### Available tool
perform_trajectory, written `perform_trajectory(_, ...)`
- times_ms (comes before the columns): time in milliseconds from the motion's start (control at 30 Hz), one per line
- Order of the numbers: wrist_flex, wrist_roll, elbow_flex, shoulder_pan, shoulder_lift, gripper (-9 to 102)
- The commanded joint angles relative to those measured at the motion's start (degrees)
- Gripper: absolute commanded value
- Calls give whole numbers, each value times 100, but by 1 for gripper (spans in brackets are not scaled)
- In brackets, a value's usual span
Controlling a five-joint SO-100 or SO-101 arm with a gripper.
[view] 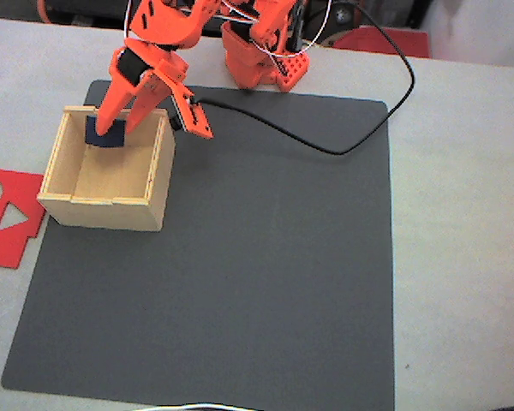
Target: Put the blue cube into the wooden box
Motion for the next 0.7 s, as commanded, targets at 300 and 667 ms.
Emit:
perform_trajectory(300,-1354,-62,229,-220,-589,0)
perform_trajectory(667,-1573,-62,290,-325,-615,11)
